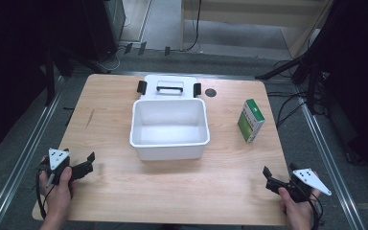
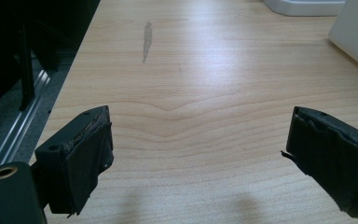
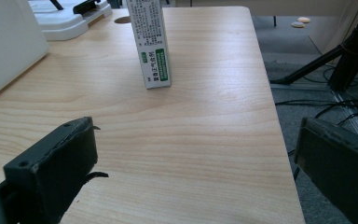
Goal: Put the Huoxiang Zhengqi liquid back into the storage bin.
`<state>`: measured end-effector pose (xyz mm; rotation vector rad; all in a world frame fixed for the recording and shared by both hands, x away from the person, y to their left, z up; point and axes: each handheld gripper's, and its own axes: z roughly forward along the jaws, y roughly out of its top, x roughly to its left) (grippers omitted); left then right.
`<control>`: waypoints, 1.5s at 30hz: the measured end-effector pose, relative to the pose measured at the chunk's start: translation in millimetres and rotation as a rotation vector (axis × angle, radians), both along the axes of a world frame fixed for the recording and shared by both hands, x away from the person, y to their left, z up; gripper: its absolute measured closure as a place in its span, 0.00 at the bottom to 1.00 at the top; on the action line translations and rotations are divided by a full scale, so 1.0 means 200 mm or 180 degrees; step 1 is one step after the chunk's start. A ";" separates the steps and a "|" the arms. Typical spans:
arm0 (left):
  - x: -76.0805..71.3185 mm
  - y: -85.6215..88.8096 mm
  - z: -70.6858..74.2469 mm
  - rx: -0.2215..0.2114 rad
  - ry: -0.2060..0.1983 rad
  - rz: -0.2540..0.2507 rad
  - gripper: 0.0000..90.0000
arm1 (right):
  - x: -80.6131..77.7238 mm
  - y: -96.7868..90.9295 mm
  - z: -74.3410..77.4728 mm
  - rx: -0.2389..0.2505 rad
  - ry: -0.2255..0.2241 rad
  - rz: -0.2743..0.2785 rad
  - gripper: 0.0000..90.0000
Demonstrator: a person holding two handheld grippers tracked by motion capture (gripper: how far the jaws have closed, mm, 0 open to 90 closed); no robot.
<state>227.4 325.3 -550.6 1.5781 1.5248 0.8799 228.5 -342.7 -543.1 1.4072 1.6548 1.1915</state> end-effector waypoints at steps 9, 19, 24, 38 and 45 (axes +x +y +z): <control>0.00 0.00 0.00 0.0012 -0.0005 0.0001 0.08 | -0.01 0.00 0.00 0.0036 -0.0005 0.0047 0.00; 0.00 0.00 0.00 -0.0003 0.0015 -0.0004 0.08 | -0.02 0.01 0.03 -0.0020 -0.0065 0.0134 0.00; 0.00 0.00 0.00 -0.0007 0.0003 0.0003 0.08 | -0.01 0.02 0.06 0.0003 -0.0072 0.0155 0.00; 0.00 0.00 0.00 -0.0010 -0.0008 0.0007 0.08 | 0.00 0.10 0.22 0.0082 -0.0183 0.0337 0.05; 0.00 0.00 0.00 -0.0025 -0.0005 0.0007 0.08 | 0.03 0.10 0.30 0.0079 -0.0208 0.0292 0.05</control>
